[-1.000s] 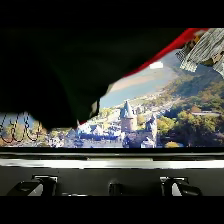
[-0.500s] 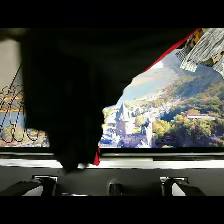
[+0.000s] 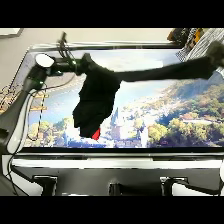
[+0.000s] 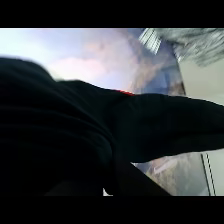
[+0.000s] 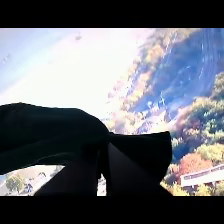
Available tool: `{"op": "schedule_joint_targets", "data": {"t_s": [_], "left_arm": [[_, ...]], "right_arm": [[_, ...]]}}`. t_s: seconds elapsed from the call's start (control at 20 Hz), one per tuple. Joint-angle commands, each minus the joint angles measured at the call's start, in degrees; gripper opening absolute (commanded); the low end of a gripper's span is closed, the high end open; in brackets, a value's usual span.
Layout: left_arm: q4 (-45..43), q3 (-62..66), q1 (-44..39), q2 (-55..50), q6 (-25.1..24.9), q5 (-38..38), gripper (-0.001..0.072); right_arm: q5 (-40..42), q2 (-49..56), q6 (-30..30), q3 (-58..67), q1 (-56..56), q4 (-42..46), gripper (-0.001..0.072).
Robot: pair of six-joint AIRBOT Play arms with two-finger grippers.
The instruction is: Fold the clothes and pants, and hang the long-sleeved shirts on hangers.
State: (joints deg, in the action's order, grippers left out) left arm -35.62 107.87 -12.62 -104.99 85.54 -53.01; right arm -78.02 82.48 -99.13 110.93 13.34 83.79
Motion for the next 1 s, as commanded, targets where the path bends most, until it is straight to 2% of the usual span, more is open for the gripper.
{"op": "schedule_joint_targets", "data": {"t_s": [0.0,0.05,0.1,0.2,0.3,0.35,0.4,0.55,0.75,0.95], "left_arm": [[1.0,0.0,0.4,-3.3,1.5,-3.5,0.0325],[1.0,0.0,1.6,-2.3,2.3,-4.4,0.0501],[0.8,0.0,3.3,-0.9,3.1,-6.2,0.0552],[-2.6,0.0,7.0,2.7,3.7,-12.4,0.0560],[-15.5,-0.7,9.8,7.6,6.7,-21.0,0.0691],[-22.8,-3.6,10.5,11.1,7.7,-23.8,0.0719],[-26.5,-9.0,11.2,15.5,7.7,-23.9,0.0719],[-25.5,-33.8,13.5,31.7,7.3,-15.4,0.0719],[-18.1,-68.2,13.2,52.9,7.3,-6.2,0.0719],[-10.0,-87.5,9.7,63.3,6.8,2.0,0.0719]], "right_arm": [[-6.6,5.0,0.4,-0.9,0.0,-0.1,0.0030],[-7.1,5.2,0.4,-0.9,0.0,-0.2,0.0030],[-7.5,5.2,0.4,-1.0,0.0,-0.2,0.0030],[-9.1,5.2,0.6,-1.0,0.0,-0.2,0.0030],[-10.9,5.2,1.0,-1.0,0.0,-0.2,0.0030],[-11.4,5.2,1.0,-1.0,0.0,-0.2,0.0030],[-11.8,5.2,1.0,-1.0,0.0,-0.2,0.0030],[-12.5,5.2,1.0,-1.0,0.0,-0.2,0.0030],[-13.7,5.2,0.7,-1.0,0.0,-0.2,0.0031],[-13.6,5.2,-0.1,-1.0,0.0,-0.8,0.0031]]}}
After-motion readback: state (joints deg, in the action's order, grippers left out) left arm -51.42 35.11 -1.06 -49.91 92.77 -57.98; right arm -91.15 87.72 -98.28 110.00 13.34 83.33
